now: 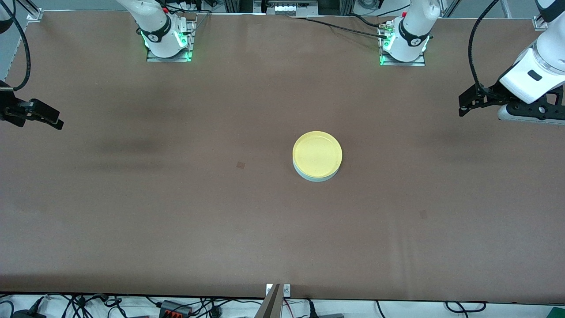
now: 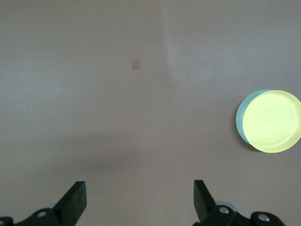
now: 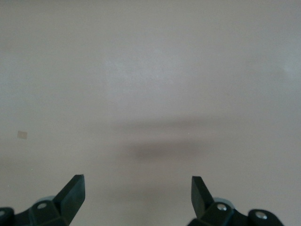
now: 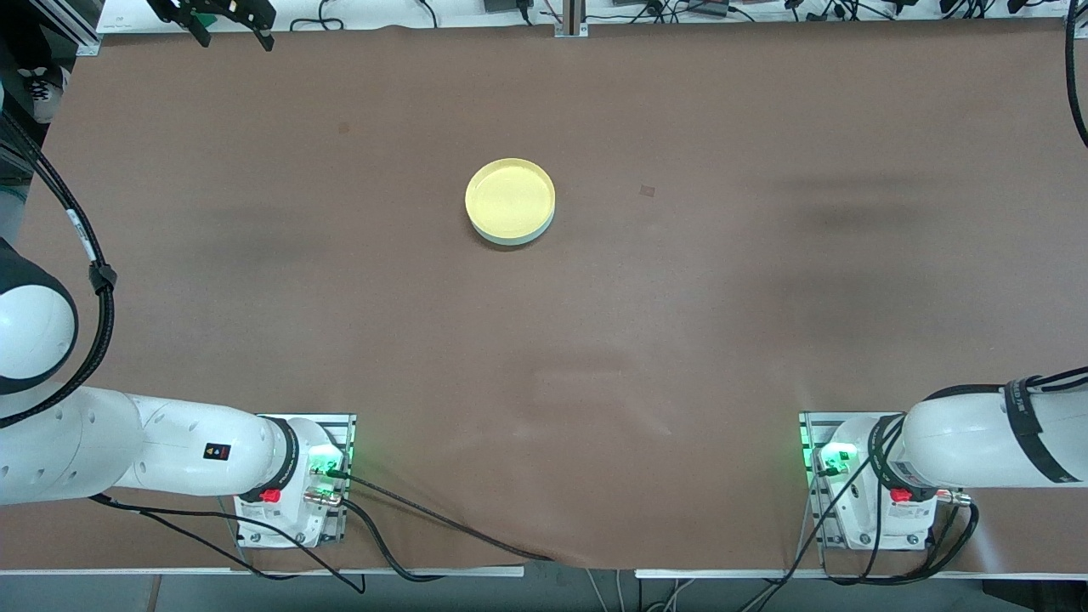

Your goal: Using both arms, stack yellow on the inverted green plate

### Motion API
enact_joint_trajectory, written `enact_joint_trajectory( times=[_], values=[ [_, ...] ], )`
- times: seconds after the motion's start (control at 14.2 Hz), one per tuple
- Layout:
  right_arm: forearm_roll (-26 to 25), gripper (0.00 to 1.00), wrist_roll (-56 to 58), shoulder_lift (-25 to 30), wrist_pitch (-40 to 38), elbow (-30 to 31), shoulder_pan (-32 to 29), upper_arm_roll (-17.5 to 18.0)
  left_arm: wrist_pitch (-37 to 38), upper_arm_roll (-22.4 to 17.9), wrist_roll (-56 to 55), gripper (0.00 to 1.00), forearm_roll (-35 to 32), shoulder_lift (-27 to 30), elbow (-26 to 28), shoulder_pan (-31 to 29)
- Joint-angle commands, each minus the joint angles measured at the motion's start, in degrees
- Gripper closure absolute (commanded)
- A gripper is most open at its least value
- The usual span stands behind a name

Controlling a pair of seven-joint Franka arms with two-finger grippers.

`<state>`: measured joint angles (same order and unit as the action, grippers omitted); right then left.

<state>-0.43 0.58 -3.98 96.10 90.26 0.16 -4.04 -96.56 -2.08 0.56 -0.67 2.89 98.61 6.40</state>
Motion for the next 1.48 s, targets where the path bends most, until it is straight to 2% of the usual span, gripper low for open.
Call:
enact_joint_trajectory(
  times=[0.0, 0.42, 0.49, 0.63, 0.71, 1.41],
  values=[
    [-0.4, 0.00, 0.7, 0.0, -0.1, -0.6, 0.0, 0.5, 0.8, -0.1, 0.3, 0.00, 1.4, 0.3, -0.7, 0.1],
    [-0.4, 0.00, 0.7, 0.2, -0.2, -0.7, 0.3, 0.5, 0.8, -0.1, 0.2, 0.00, 1.4, 0.3, -0.7, 0.1],
    [-0.4, 0.00, 0.9, 0.2, -0.3, -0.7, -0.1, 1.2, 0.8, -0.1, 0.2, 0.00, 1.4, 0.3, -0.7, 0.1],
    [-0.4, 0.00, 0.3, 0.1, -0.3, -0.7, -2.9, 5.3, 0.8, -0.1, 0.2, 0.00, 1.4, 0.3, -0.7, 0.1],
    [-0.4, 0.00, 0.1, 0.1, -0.2, -0.7, -3.1, 5.6, 0.8, -0.1, 0.2, 0.00, 1.4, 0.3, -0.7, 0.1],
    [-0.4, 0.00, 0.7, 0.9, -2.6, -0.7, -3.1, 4.7, 1.1, 0.1, 0.3, 0.00, 1.3, 0.3, -0.7, 0.1]
  ],
)
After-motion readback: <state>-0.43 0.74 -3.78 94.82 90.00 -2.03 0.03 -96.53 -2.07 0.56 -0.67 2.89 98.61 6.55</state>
